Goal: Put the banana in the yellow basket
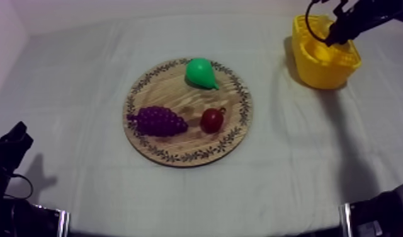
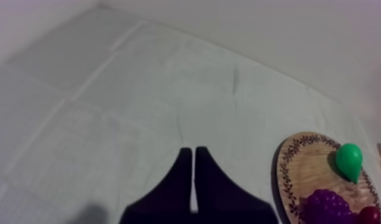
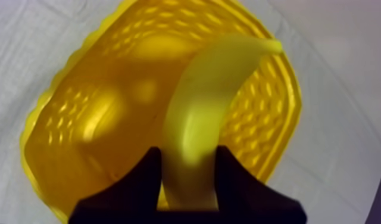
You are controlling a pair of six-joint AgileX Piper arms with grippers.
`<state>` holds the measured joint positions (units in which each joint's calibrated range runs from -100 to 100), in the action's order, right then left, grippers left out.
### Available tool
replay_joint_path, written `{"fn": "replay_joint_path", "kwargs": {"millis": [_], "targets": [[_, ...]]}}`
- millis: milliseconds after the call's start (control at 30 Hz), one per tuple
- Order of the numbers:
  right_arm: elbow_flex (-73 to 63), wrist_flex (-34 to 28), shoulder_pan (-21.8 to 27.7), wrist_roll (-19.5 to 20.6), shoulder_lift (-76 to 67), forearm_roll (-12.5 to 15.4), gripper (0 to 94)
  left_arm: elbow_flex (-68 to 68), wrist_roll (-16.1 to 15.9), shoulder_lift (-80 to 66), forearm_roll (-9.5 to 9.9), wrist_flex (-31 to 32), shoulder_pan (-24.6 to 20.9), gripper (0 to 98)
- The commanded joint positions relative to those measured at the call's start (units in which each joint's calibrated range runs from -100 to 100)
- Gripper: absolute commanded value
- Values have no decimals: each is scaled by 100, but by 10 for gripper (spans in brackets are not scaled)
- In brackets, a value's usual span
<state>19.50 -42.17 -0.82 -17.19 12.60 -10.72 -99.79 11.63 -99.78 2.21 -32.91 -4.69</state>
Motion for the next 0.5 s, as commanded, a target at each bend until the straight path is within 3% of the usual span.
{"fn": "replay_joint_path", "kwargs": {"millis": [0, 167, 467], "targets": [[187, 161, -33, 161, 56, -125, 249, 1, 2, -5, -3, 1, 2, 1], [271, 394, -65, 298, 243, -241, 254, 1, 1, -5, -3, 1, 2, 1], [-126, 393, 83, 232, 495, -42, 378, 1, 0, -5, -3, 1, 2, 1]]}}
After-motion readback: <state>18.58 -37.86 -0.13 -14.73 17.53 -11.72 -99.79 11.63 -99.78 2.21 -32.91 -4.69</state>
